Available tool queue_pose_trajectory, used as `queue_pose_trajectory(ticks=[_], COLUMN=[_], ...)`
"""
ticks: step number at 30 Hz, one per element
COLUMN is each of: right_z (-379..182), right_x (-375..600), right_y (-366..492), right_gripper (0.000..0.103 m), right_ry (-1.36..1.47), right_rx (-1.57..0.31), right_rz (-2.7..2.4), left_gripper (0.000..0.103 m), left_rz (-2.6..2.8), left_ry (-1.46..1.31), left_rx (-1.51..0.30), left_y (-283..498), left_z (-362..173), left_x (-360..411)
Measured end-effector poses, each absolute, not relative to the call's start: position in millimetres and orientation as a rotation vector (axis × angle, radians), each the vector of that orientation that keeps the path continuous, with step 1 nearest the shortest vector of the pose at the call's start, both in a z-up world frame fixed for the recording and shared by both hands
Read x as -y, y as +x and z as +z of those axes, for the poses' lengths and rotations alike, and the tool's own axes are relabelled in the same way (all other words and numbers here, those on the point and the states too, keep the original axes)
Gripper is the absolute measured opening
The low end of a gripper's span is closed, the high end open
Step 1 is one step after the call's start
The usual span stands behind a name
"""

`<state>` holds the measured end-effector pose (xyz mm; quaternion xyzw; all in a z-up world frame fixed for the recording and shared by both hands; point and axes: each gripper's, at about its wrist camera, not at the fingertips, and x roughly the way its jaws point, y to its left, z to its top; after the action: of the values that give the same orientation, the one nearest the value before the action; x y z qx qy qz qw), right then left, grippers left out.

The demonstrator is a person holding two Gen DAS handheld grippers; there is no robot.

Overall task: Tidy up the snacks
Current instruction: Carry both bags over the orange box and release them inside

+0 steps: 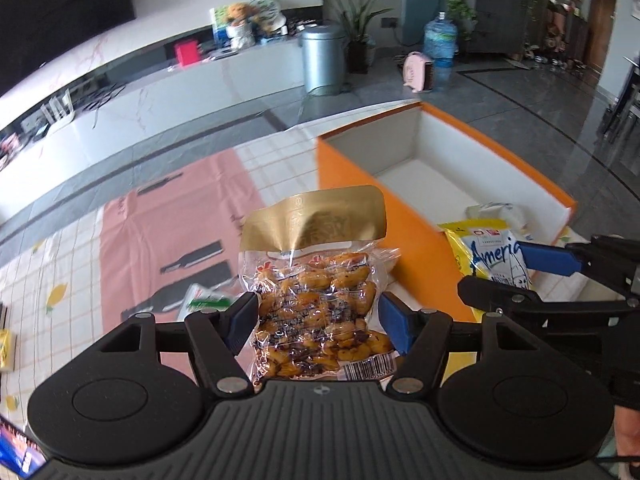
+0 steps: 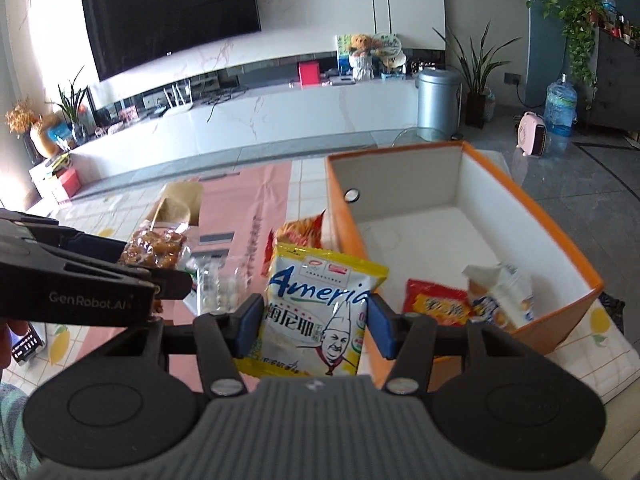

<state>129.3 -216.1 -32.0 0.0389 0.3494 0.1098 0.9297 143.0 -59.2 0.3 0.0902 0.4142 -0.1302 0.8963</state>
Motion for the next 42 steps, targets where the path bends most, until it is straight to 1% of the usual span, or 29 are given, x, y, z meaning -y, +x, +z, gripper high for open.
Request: queue_pose_trajectory(ticks=[8, 13, 18, 26, 29, 33, 42], right_z=[-13.6, -14.1, -30.4, -61.3, -70.5, -80.1, -105.9], right_x=[284.0, 323.5, 345.8, 339.8, 335.1, 329.4, 310.2], right_y=[143.1, 172.3, 208.3, 262.5, 282.4, 303.4, 328.5], right_gripper=[0.054, 0.054, 0.054, 0.054, 0.054, 0.054, 0.053], right_ry=[0.007, -0.021, -0.083, -0.184, -0.221, -0.255, -0.364], right_rx=[-0.69, -0.713, -0.793, -0.9, -0.94, -0.977, -1.046], right_rz=[0.206, 0.232, 0.284, 0.394, 0.421, 0.469, 0.559], left_gripper=[0.076, 0.076, 0.076, 0.076, 0.076, 0.076, 0.076], left_rz=[-0.415, -0.535, -0.603, -0.673, -0.69, -0.747, -0.81], left_ry=[0.257, 0.275, 0.353, 0.567, 0.606, 0.656, 0.715], left_rx=[-0.815, -0.858, -0.916, -0.915, -0.934, -0.986, -1.066], left_y=[166.3, 203.0, 239.0, 273.7, 285.8, 304.3, 331.2], left_z=[15.0, 1.3, -21.0, -45.5, -49.8, -68.0, -92.8], left_x=[122.4, 155.1, 172.9, 194.8, 202.9, 207.4, 215.2])
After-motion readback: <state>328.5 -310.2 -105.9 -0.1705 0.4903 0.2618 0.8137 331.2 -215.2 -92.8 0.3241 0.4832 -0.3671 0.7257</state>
